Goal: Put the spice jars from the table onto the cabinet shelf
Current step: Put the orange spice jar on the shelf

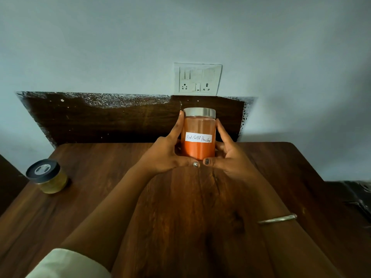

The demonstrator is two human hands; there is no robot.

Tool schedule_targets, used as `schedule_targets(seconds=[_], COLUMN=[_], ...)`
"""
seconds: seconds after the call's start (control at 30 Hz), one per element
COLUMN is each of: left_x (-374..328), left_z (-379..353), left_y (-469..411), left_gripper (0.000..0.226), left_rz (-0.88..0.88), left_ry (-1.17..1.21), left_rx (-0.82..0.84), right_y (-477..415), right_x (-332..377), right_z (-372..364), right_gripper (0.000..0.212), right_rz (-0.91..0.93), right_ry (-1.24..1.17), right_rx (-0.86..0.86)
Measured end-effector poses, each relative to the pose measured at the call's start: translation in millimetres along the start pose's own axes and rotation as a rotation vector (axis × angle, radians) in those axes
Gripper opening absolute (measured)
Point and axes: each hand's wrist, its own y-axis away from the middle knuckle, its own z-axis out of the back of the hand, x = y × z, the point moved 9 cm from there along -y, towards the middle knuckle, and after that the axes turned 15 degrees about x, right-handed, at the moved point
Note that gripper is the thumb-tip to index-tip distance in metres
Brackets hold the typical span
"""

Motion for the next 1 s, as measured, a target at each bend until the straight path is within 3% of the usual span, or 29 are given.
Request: schedule_targets(seconds=[0.23,0.4,0.6,0.83,1.0], left_x=[-37.0,-79.3,-157.5,-259.0,-307.1], left_z=[15.4,38.9,72.8,125.3,164.1], left_y=[-21.2,-55.2,-110.4,-166.3,-209.2], left_gripper=[0.116,0.100,0.091,0.095,0.095], left_rz=[-0.100,-0.175,-0.287,-0.545,-0.633], left_ry=[-0.051,-0.107,-0.166,-0.184,-0.158], left_rx=[-0.139,-0.252,-0.369,-0.523,-0.592], right_y=[14.3,25.5,47.1,65.3,58.6], right_x=[29.1,70.3,148.4,248.1,308.4], right_z=[41.9,94.9,165.6,245.9,296.4], right_gripper=[0.110,0.083,0.083,0.085,0.090], right_rz=[0.022,0.140,0.324,0.539,0.651], right_ry=[0.188,0.286,0.430,0.559,0.614], right_rx=[-0.183,-0.389,-0.609,-0.720,-0.720])
